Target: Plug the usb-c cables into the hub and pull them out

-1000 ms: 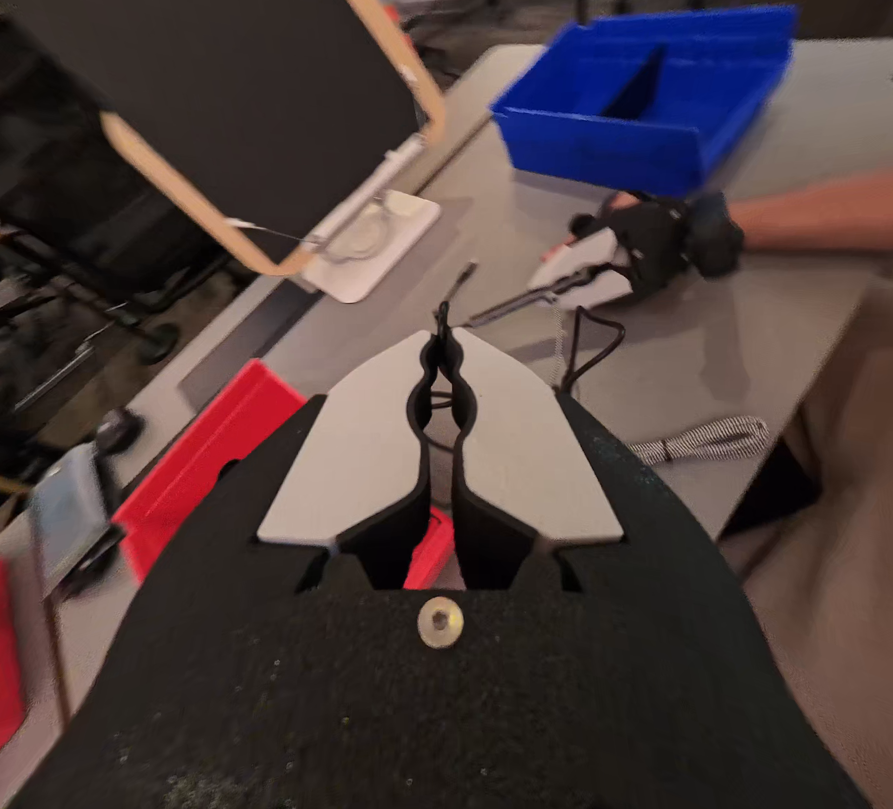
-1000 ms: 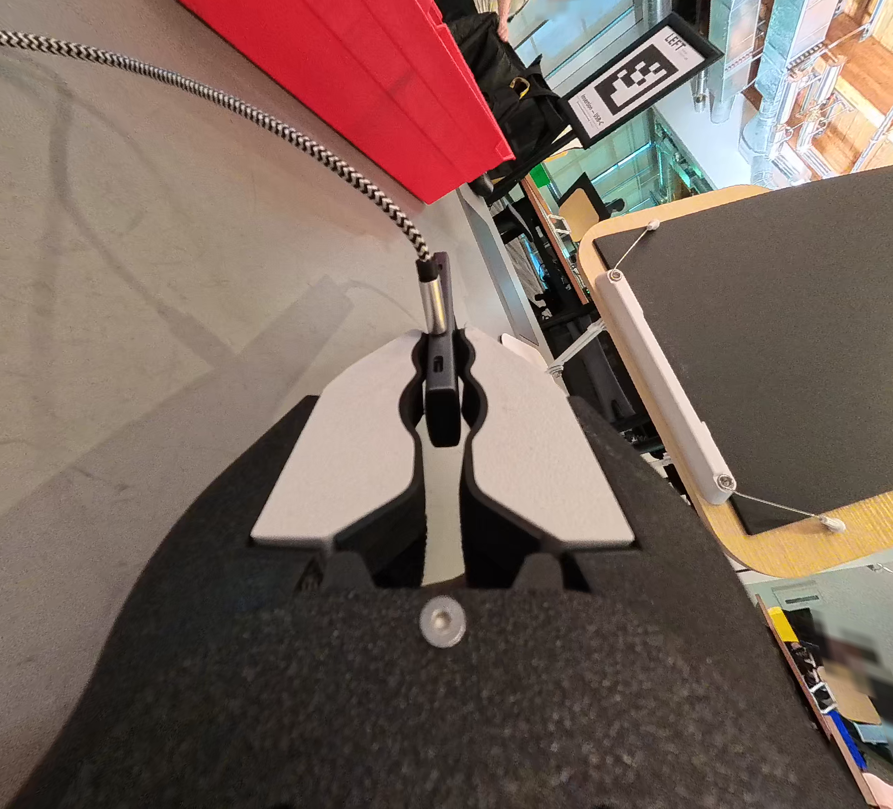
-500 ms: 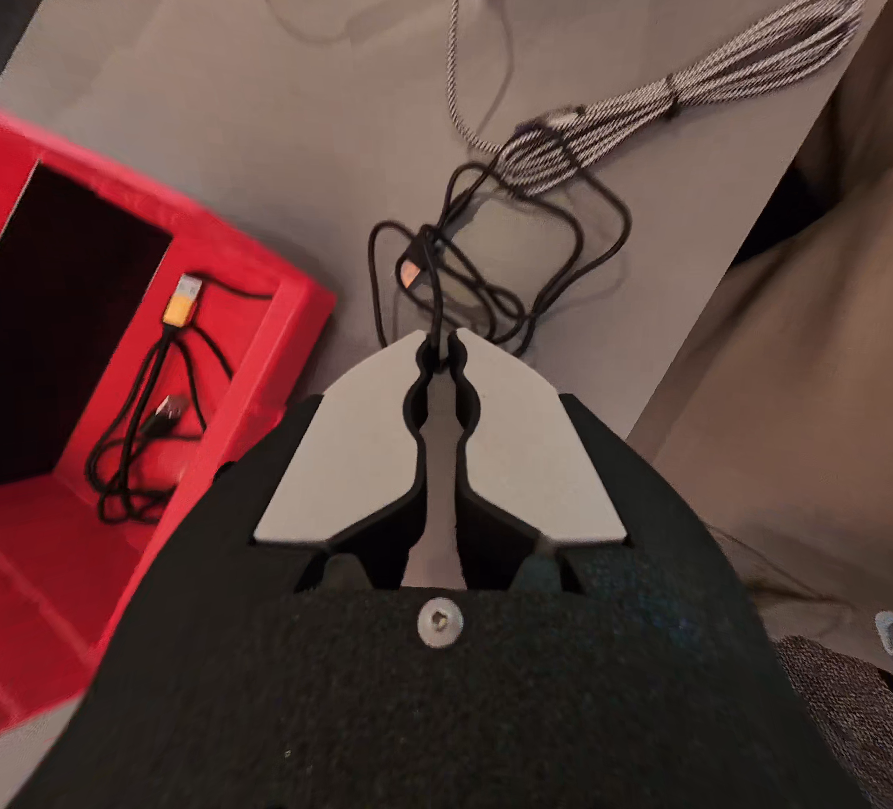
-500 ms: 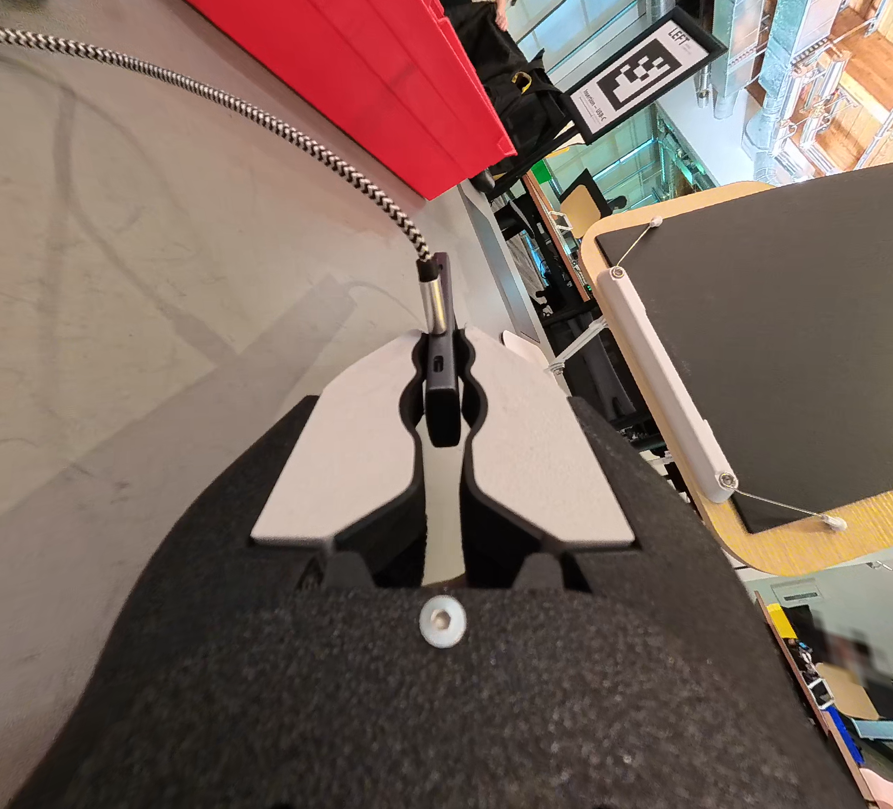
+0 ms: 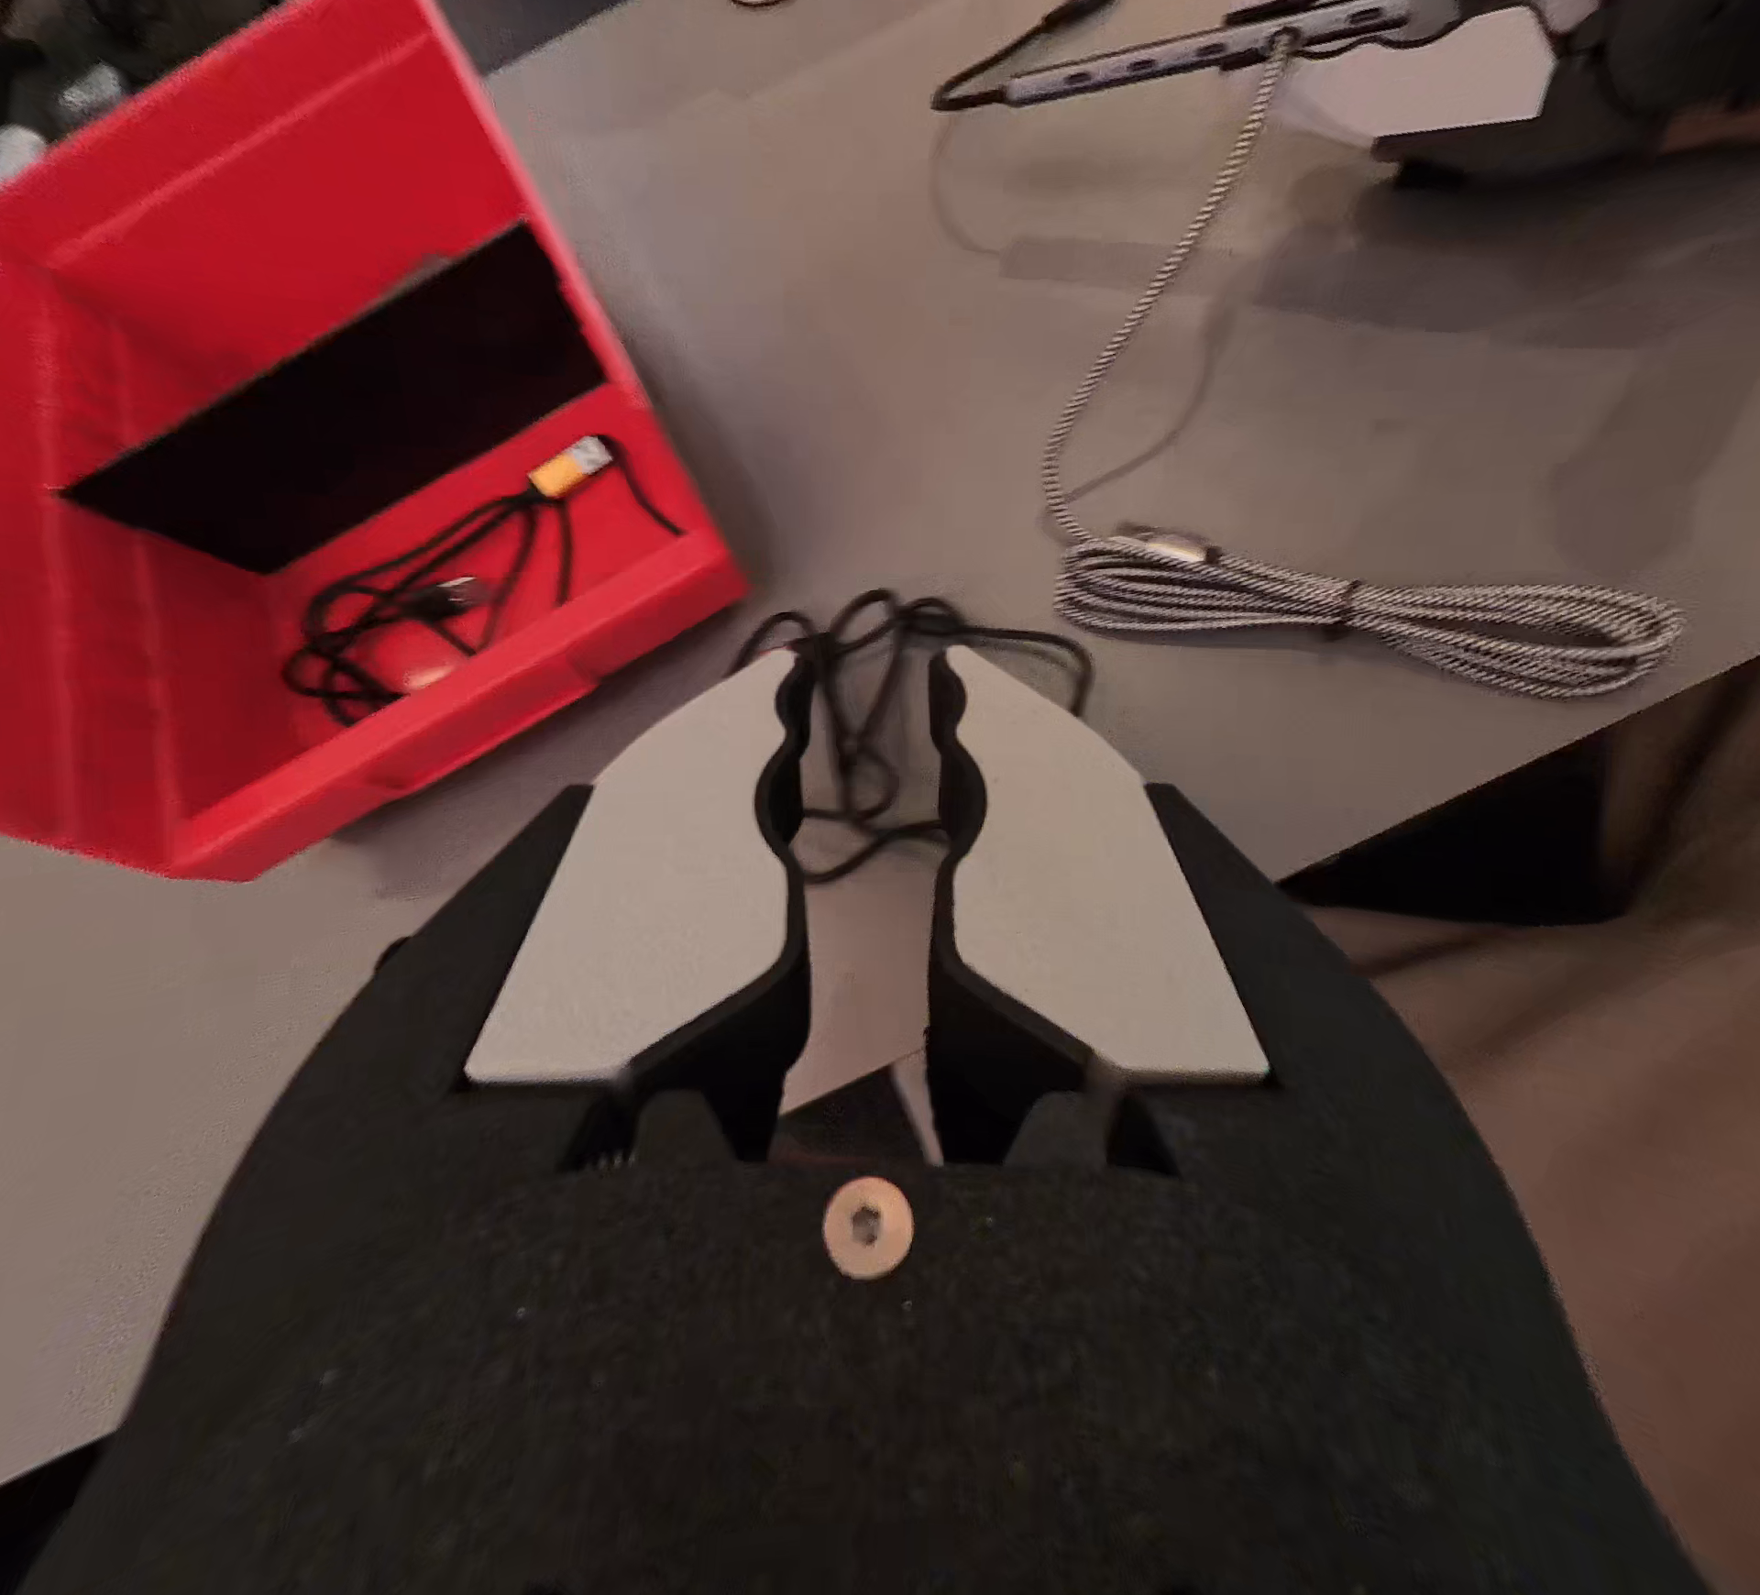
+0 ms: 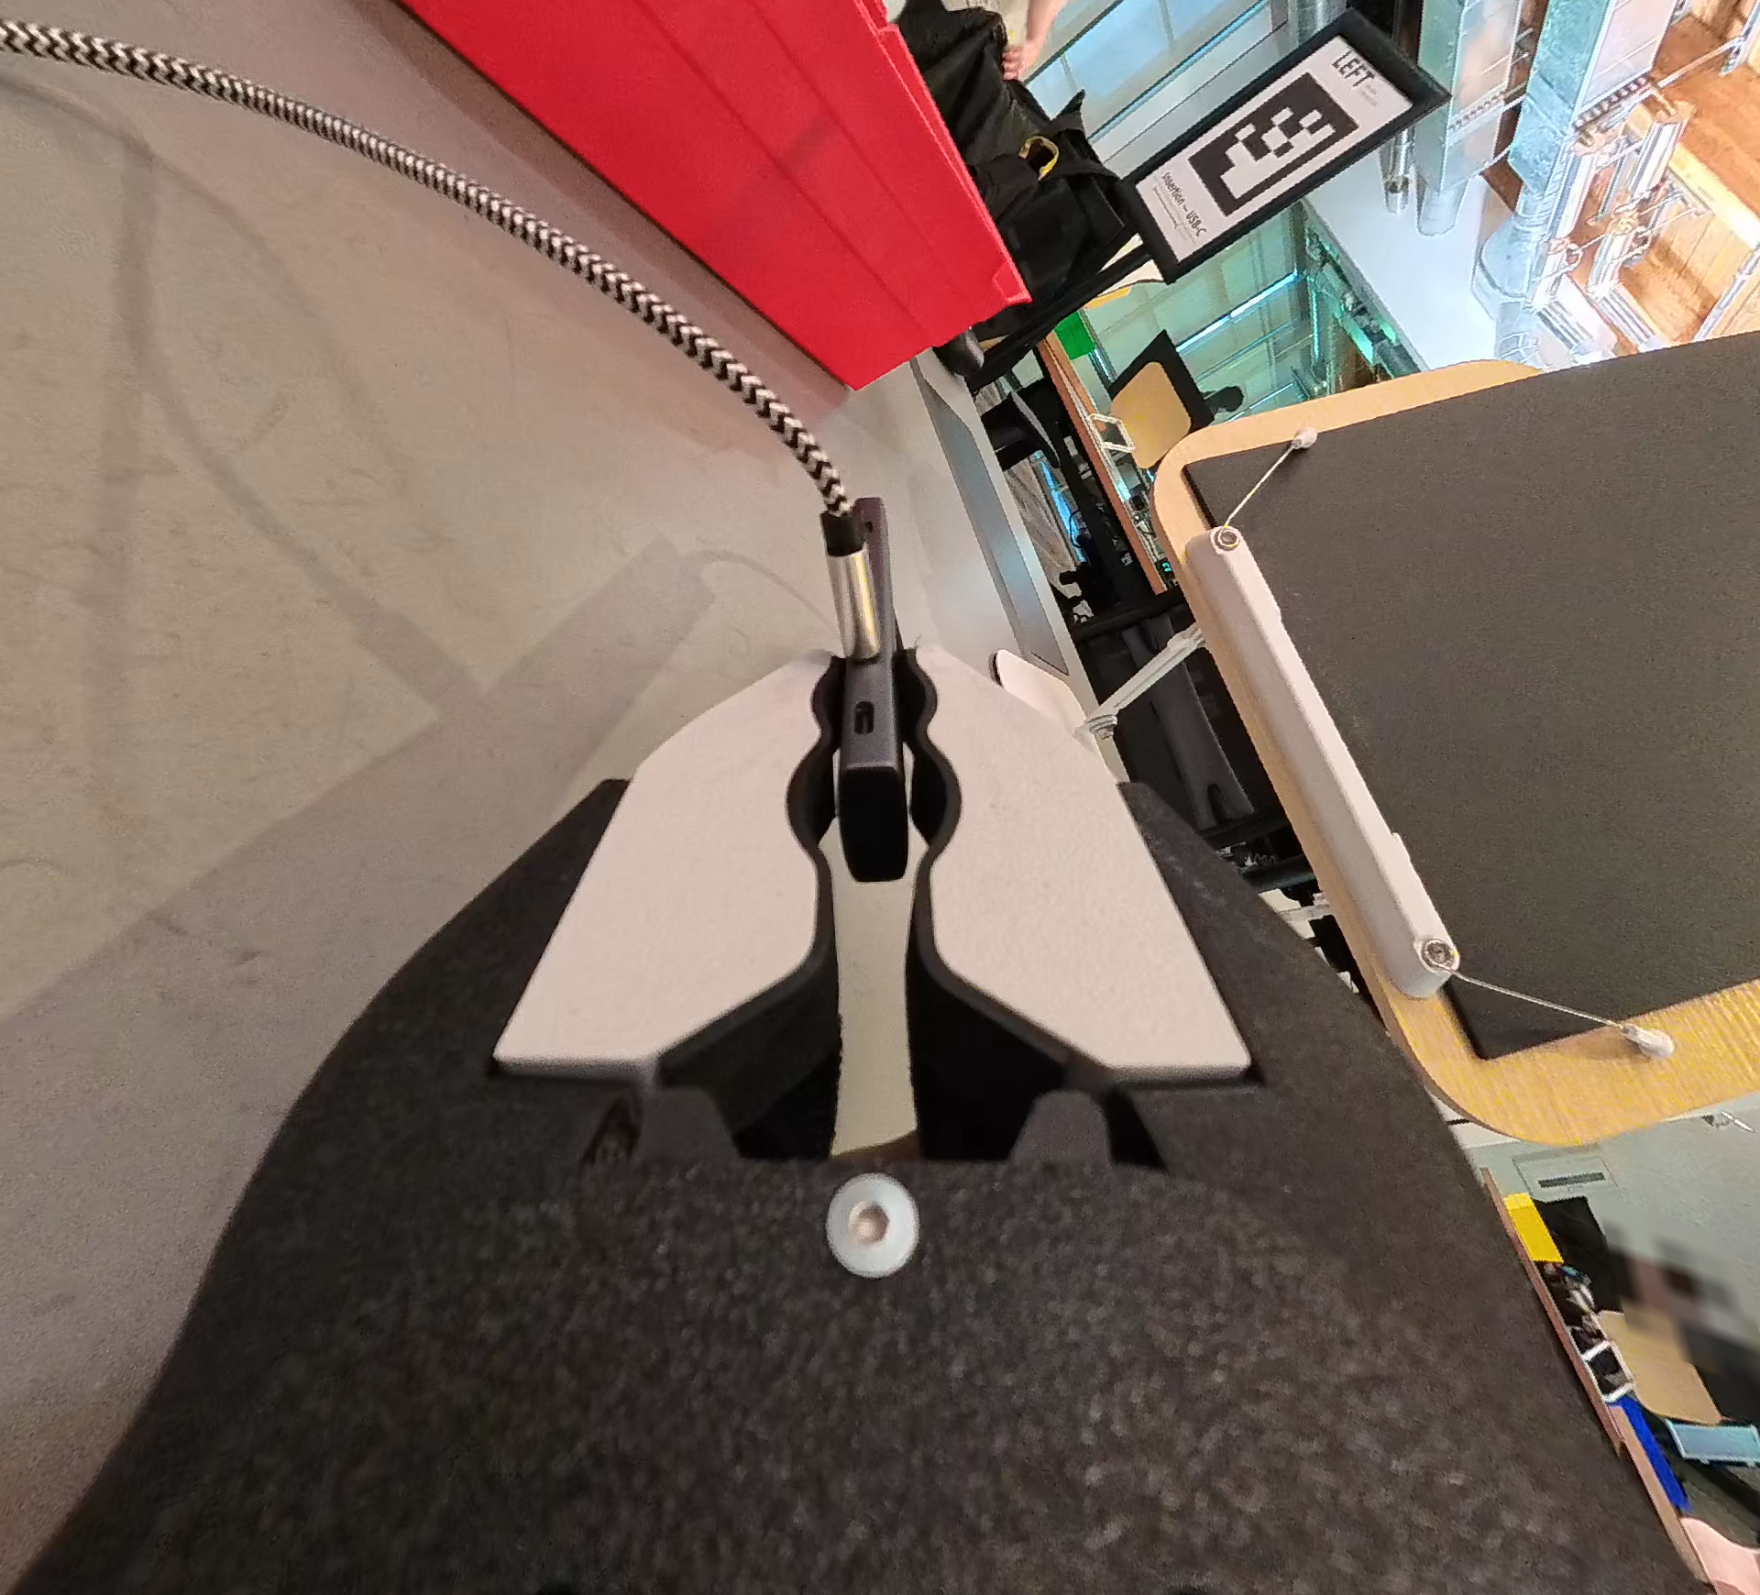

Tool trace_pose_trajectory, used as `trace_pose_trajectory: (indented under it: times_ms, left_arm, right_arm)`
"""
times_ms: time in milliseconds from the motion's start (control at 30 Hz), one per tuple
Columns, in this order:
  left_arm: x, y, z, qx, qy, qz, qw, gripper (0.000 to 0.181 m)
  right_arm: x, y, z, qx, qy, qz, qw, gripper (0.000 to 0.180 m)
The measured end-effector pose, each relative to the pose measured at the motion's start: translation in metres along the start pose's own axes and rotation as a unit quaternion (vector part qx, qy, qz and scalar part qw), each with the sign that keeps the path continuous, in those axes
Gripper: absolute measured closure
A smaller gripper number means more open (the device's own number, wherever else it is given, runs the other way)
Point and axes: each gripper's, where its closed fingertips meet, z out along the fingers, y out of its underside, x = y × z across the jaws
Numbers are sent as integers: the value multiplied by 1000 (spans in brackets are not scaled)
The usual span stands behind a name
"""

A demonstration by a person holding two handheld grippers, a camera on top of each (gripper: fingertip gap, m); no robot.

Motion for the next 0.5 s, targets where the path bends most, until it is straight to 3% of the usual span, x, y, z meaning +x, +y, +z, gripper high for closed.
trace_pose_trajectory:
  times_ms: [133,333,367,433,500]
  left_arm:
    - [51,6,36,-33,21,-11,999,158]
    - [63,46,77,-111,38,-36,992,152]
    - [63,51,80,-122,43,-36,991,154]
    - [64,57,82,-133,55,-23,989,177]
    - [67,56,80,-134,71,-7,988,179]
  right_arm:
    - [0,0,0,1,-1,0,1000,170]
    - [0,-1,-1,3,-2,3,1000,170]
    - [0,-1,-1,4,-3,4,1000,170]
    - [-1,-1,-1,4,-3,4,1000,170]
    - [-1,-1,-1,4,-4,4,1000,170]
